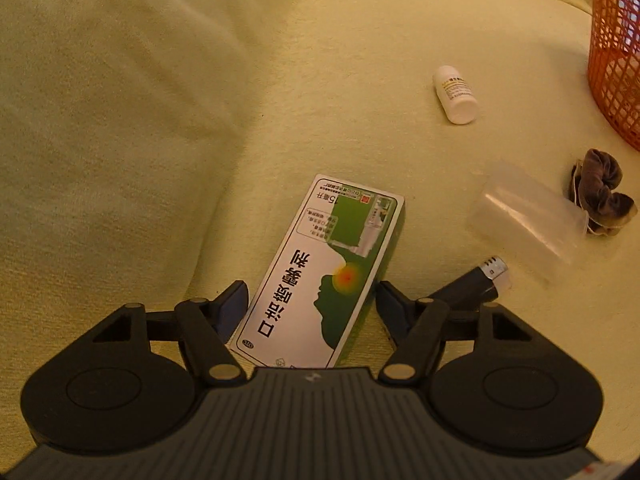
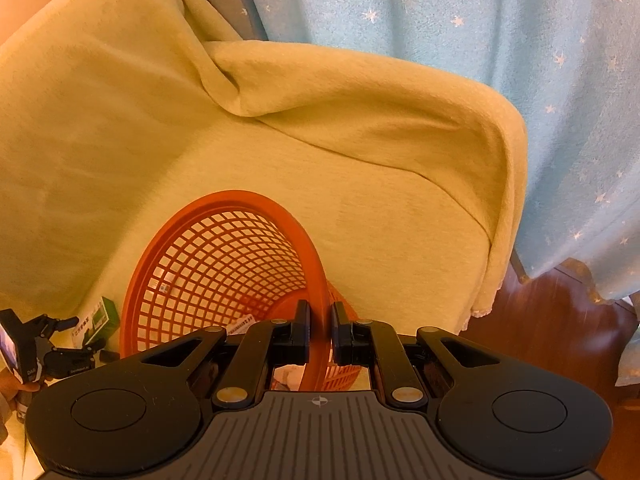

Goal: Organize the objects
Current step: 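Grasp the green-and-white medicine box with the left gripper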

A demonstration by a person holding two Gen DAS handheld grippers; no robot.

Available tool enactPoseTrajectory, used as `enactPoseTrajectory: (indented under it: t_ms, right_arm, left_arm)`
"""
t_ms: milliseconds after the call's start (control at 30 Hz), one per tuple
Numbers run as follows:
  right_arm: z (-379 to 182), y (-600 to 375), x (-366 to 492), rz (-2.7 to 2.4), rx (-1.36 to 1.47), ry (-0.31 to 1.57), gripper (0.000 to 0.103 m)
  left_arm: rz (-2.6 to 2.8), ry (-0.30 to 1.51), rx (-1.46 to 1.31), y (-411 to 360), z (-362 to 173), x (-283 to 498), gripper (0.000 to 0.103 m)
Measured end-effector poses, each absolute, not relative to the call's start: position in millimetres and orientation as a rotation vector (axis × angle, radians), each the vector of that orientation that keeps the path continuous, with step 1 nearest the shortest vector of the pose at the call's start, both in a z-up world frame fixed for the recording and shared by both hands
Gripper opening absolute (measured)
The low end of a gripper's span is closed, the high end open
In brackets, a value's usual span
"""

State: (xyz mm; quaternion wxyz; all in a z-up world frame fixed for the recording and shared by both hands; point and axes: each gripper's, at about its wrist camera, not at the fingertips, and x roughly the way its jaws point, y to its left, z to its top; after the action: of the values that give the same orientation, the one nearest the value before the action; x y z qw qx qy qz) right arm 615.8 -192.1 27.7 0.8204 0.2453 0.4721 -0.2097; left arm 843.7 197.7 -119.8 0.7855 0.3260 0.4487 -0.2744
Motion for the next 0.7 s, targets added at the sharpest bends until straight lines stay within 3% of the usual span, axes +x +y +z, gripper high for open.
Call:
enactPoseTrajectory:
  t_ms: [100, 400, 433, 467, 500, 567, 633, 700]
  right_arm:
    - [26.7, -193.5, 616.1, -0.449, 0.525, 1.004, 0.007]
    - [24.3, -198.9, 613.9, -0.439, 0.522, 1.01, 0.007]
    - [23.9, -199.5, 613.0, -0.437, 0.522, 1.011, 0.007]
    - [24.0, -199.8, 612.3, -0.434, 0.522, 1.011, 0.007]
    - [24.1, -200.5, 611.9, -0.431, 0.522, 1.012, 0.007]
    - [24.0, -200.8, 611.8, -0.426, 0.517, 1.013, 0.007]
    - [23.8, -201.5, 610.4, -0.415, 0.523, 1.009, 0.007]
    - [23.4, -202.0, 609.3, -0.404, 0.52, 1.005, 0.007]
  left_arm:
    - [-0.579, 0.971, 0.687, 199.3, -115.3, 841.5, 0.057]
    - [-0.503, 0.955, 0.564, 208.7, -77.0, 818.9, 0.054]
    - [-0.497, 0.949, 0.552, 209.1, -70.1, 814.5, 0.044]
    - [-0.502, 0.945, 0.532, 208.8, -63.0, 810.7, 0.004]
    - [-0.479, 0.957, 0.511, 208.0, -54.8, 808.4, 0.0]
    - [-0.491, 0.949, 0.476, 208.3, -39.4, 799.0, 0.002]
    - [-0.475, 0.957, 0.485, 204.5, -34.8, 791.6, 0.013]
    - [-0.451, 0.961, 0.475, 203.0, -34.3, 787.2, 0.047]
